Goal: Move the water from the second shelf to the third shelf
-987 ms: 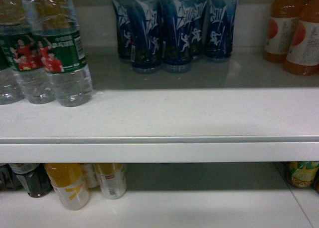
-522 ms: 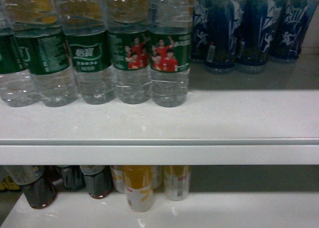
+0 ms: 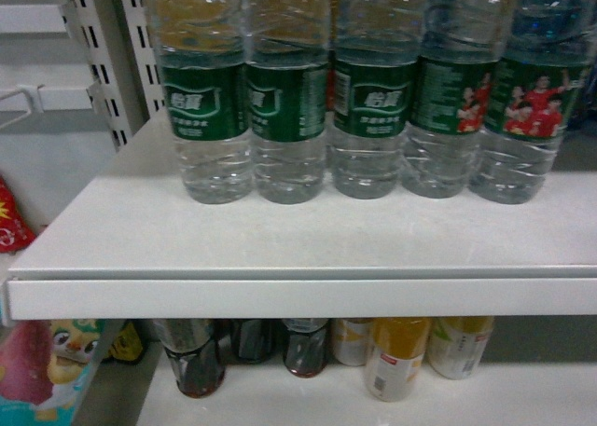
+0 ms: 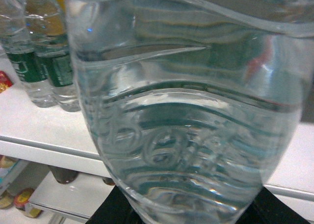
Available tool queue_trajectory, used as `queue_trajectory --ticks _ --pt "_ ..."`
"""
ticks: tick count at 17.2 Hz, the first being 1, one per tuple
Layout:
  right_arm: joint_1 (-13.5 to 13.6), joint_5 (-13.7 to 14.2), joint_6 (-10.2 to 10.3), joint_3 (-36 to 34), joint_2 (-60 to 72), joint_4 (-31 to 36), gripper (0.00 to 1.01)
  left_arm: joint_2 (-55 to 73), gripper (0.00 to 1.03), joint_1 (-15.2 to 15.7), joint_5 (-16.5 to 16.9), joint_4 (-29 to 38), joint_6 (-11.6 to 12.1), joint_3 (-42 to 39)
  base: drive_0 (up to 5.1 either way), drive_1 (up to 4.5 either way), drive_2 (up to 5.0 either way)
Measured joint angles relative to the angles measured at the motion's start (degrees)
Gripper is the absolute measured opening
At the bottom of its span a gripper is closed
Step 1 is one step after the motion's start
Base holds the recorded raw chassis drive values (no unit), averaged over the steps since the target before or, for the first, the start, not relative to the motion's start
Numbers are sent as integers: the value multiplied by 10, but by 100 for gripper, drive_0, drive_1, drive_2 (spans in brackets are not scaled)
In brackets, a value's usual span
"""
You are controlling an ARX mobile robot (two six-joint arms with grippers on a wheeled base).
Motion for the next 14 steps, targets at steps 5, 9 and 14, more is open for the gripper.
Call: queue_trajectory --ticks 5,9,14 --pt "0 0 0 0 0 0 36 0 98 0 0 0 0 0 -394 203 203" --pt "3 -8 0 0 -3 -2 36 0 98 0 0 2 0 0 0 0 0" --pt "2 1 0 0 -2 0 36 0 98 0 0 0 0 0 0 0 0"
